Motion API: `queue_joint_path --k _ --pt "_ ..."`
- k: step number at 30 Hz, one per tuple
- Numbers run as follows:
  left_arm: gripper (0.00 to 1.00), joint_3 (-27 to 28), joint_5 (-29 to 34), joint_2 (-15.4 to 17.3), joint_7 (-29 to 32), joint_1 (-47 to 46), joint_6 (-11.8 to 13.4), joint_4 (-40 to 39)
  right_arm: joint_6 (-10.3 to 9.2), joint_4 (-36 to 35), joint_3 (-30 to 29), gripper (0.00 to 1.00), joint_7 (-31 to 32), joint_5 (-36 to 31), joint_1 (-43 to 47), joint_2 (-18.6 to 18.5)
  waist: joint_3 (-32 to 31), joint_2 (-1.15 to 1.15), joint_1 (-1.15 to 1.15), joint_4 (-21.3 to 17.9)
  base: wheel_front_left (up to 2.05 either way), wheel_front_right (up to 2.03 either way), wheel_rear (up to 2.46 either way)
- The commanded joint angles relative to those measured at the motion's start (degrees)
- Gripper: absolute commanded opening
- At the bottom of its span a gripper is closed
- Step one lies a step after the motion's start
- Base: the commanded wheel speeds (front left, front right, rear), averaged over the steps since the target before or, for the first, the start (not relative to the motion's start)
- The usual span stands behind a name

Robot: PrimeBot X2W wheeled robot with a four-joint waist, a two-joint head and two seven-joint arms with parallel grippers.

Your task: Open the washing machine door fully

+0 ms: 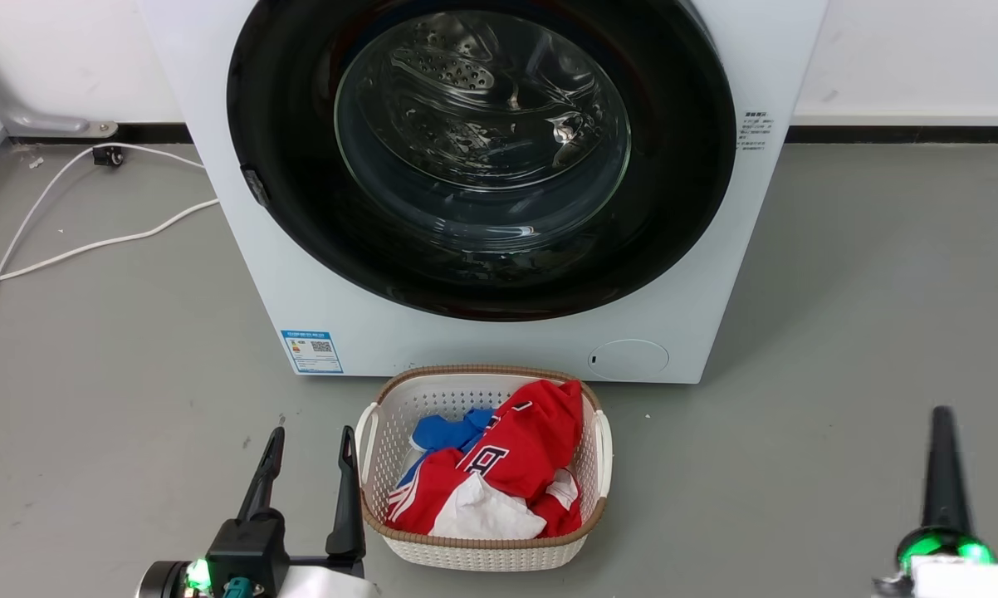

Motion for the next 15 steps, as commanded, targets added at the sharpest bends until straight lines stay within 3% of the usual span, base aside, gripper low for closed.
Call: queue_joint_path --k 1,8,15 --pt "1.00 0.0 0.2 0.0 -0.2 0.4 0.0 0.1 0.00 0.2 0.7 0.00 -0.1 1.4 0.4 0.0 0.0 0.00 0.00 0.0 0.00 0.00 0.00" --pt "1.00 0.0 0.5 0.0 -0.2 0.3 0.1 0.1 0.00 -2.8 6.5 0.00 1.5 18.5 1.4 -1.4 0.1 0.00 0.00 0.0 0.00 0.00 0.00" --pt "1.00 0.2 0.6 0.0 -0.2 0.2 0.2 -0.1 0.00 -5.9 6.0 0.00 7.0 31.3 2.8 -3.3 0.4 0.00 0.00 -0.1 0.00 0.00 0.00"
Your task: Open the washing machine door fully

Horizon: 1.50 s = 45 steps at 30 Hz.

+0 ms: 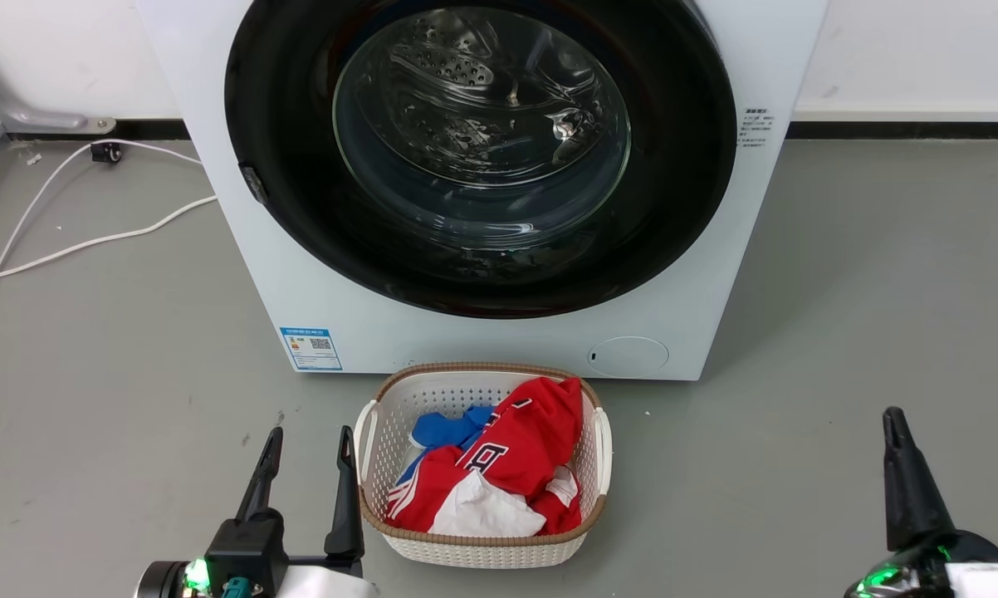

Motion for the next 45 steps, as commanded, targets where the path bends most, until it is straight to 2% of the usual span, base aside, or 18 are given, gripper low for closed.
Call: queue_joint_path --k 1,5,9,17,28,33,38,45 --pt "1.00 0.1 0.4 0.0 -0.2 0.2 0.2 -0.1 0.00 -0.2 -0.4 0.00 0.6 1.3 0.7 0.0 0.0 0.00 0.00 0.0 0.00 0.00 0.00" --pt "1.00 0.1 0.3 0.0 -0.2 0.2 0.2 -0.1 0.01 0.6 -3.0 0.00 5.1 7.9 1.5 0.9 0.1 0.00 0.00 0.0 0.00 0.00 0.00" --pt "1.00 0.0 0.3 0.0 -0.2 0.1 0.3 -0.1 0.01 2.8 -4.9 0.00 10.6 10.8 1.9 1.3 0.2 0.00 0.00 0.1 0.00 0.00 0.00" --pt "1.00 0.1 0.6 0.0 -0.2 0.2 0.5 -0.2 0.01 5.2 -7.7 0.00 14.9 8.8 1.5 2.4 0.2 0.00 0.00 0.1 0.00 0.00 0.00" --pt "1.00 0.2 1.4 0.0 -0.2 -0.1 0.6 -0.6 0.01 6.4 -9.9 0.00 15.5 6.9 0.1 3.1 0.6 0.00 0.00 0.4 0.00 0.00 0.00" --pt "1.00 0.3 1.6 0.0 -0.2 -0.8 0.7 -1.0 0.01 7.7 -13.0 0.00 16.0 6.3 -3.1 2.9 1.3 0.00 0.00 0.7 0.00 0.00 0.00" --pt "1.00 0.5 2.2 0.0 -0.2 -2.1 0.8 -1.8 0.01 11.6 -17.3 0.00 16.4 5.2 -11.0 0.1 3.8 0.00 0.00 1.1 0.00 0.00 0.00" --pt "1.00 0.1 3.1 0.0 -0.2 -5.5 1.2 -3.5 0.01 19.9 -21.1 0.00 17.7 4.3 -26.5 -6.5 10.1 0.00 0.00 2.3 0.00 0.00 0.00"
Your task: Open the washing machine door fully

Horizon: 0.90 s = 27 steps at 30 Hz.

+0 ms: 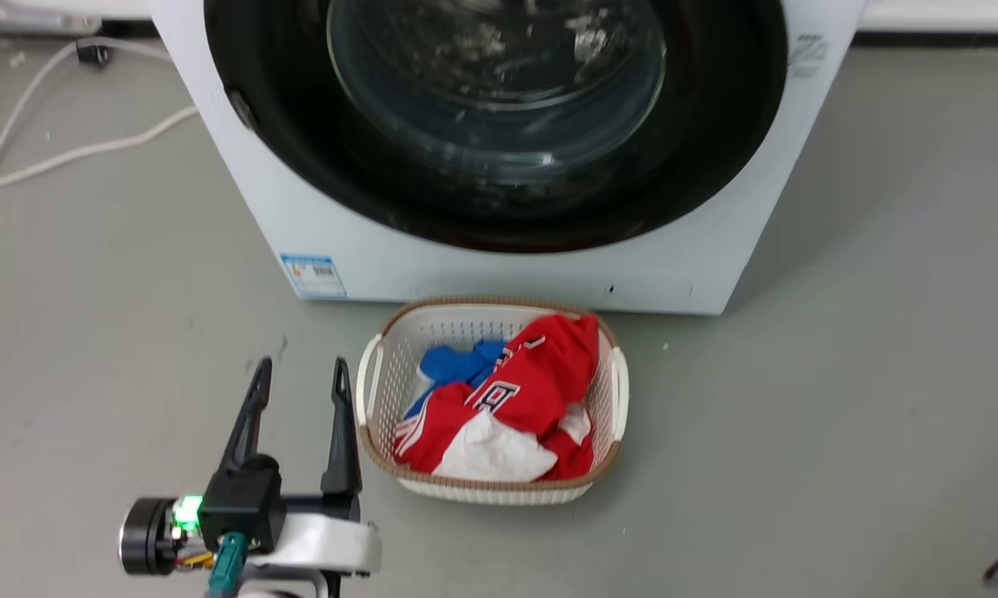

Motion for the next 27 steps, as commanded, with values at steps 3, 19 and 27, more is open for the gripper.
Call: queue_joint_path --k 3,19,27 --pt "1.00 -0.1 0.6 0.0 -0.1 -2.6 0.4 -1.0 0.02 3.4 0.2 0.00 1.2 -1.4 -7.5 -3.2 5.1 0.00 0.00 1.4 0.00 0.00 0.00" --pt "1.00 -2.4 0.5 0.0 -0.1 -11.1 1.8 -4.2 0.02 20.2 12.9 0.00 10.6 -11.0 -41.0 -13.4 19.2 0.00 0.00 5.0 0.00 0.00 0.00" --pt "1.00 -3.2 -0.2 0.0 -0.1 -12.6 2.4 -4.4 0.02 24.5 17.6 0.00 14.2 -14.7 -48.8 -14.3 22.0 0.00 0.00 6.4 0.00 0.00 0.00"
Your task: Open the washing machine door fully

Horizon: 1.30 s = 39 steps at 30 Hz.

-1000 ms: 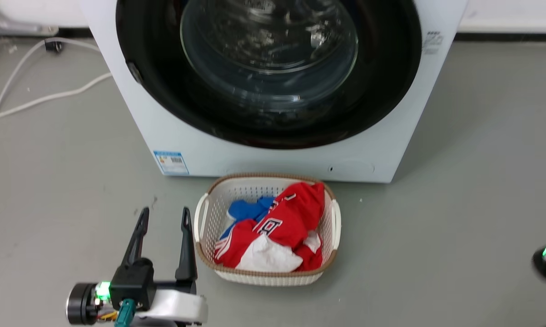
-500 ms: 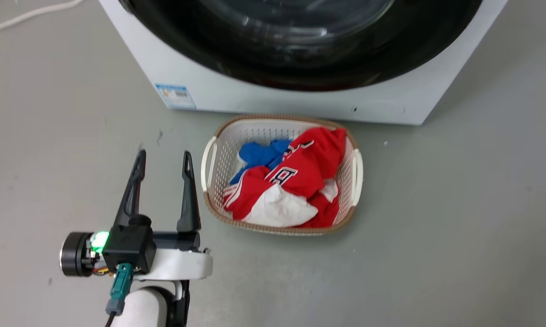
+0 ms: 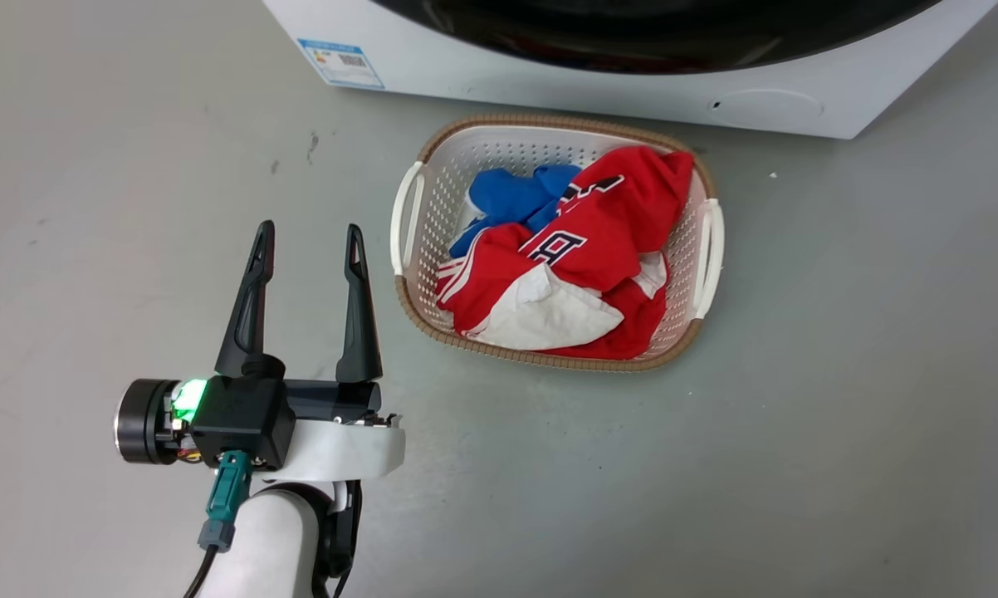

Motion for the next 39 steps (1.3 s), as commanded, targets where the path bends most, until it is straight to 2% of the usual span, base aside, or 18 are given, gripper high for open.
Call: queue_joint_path --k 1,8,16,29,39 --pt "1.00 -0.1 -0.2 0.0 -0.2 -0.9 0.1 -0.2 0.02 0.4 0.3 0.00 0.2 -0.3 -0.8 -0.2 0.5 0.00 -0.01 0.4 0.00 0.00 0.00" --pt "1.00 -0.4 -0.5 0.0 -0.2 -1.3 0.5 -0.2 0.02 3.2 3.4 0.00 2.3 -2.9 -3.9 0.5 1.4 0.00 -0.01 1.1 0.00 0.00 0.00" --pt "1.00 0.1 -0.3 0.0 -0.2 -1.3 0.5 0.1 0.09 1.5 5.9 0.00 7.3 -2.0 -0.2 1.3 1.2 0.00 -0.01 0.4 0.00 0.00 0.00" --pt "1.00 1.6 1.1 0.2 -0.2 1.2 -0.5 0.6 0.08 -11.4 8.3 0.00 11.4 1.9 15.0 1.8 -3.6 0.00 -0.01 -2.3 0.00 0.00 0.00" --pt "1.00 2.1 1.2 0.3 -0.2 3.4 -0.9 1.3 0.08 -23.7 11.0 0.00 13.2 5.5 29.4 4.0 -8.2 0.00 -0.01 -2.9 0.00 0.00 0.00"
